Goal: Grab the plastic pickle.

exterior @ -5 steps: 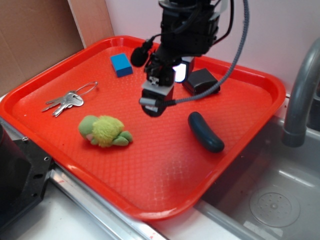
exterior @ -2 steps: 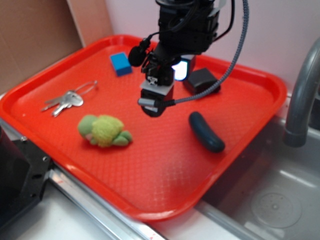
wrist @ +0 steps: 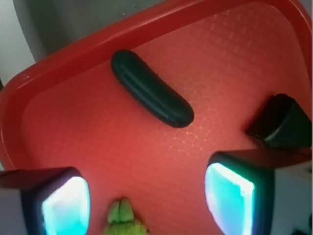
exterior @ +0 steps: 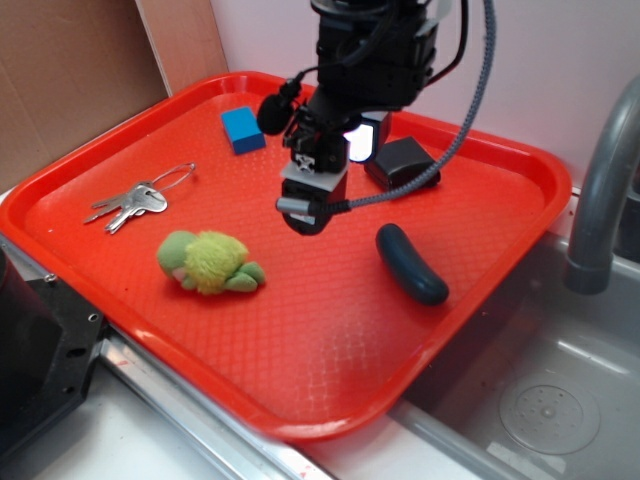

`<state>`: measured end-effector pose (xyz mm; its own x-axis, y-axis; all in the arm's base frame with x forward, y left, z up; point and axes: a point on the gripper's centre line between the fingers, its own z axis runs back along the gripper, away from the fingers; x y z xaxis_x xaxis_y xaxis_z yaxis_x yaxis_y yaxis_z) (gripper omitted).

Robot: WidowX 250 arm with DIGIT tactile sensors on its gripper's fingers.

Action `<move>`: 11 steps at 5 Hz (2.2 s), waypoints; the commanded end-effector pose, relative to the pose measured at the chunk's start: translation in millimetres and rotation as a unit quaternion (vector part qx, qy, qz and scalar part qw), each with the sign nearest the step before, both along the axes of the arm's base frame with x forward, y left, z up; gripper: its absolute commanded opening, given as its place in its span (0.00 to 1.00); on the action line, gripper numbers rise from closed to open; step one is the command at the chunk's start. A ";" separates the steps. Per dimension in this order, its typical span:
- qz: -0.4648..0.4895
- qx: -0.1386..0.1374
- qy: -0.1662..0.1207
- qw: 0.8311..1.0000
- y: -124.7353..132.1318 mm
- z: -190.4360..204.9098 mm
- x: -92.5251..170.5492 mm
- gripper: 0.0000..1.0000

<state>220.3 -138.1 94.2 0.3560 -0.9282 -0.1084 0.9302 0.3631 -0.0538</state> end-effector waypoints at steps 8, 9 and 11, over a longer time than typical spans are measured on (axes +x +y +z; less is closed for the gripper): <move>-0.133 0.018 0.100 0.986 -18.0 -97.2 -27.9 0.00; -0.137 0.025 0.099 0.985 -20.2 -95.7 -28.0 0.00; 0.005 0.001 -0.019 1.000 -22.7 -3.3 -57.8 0.00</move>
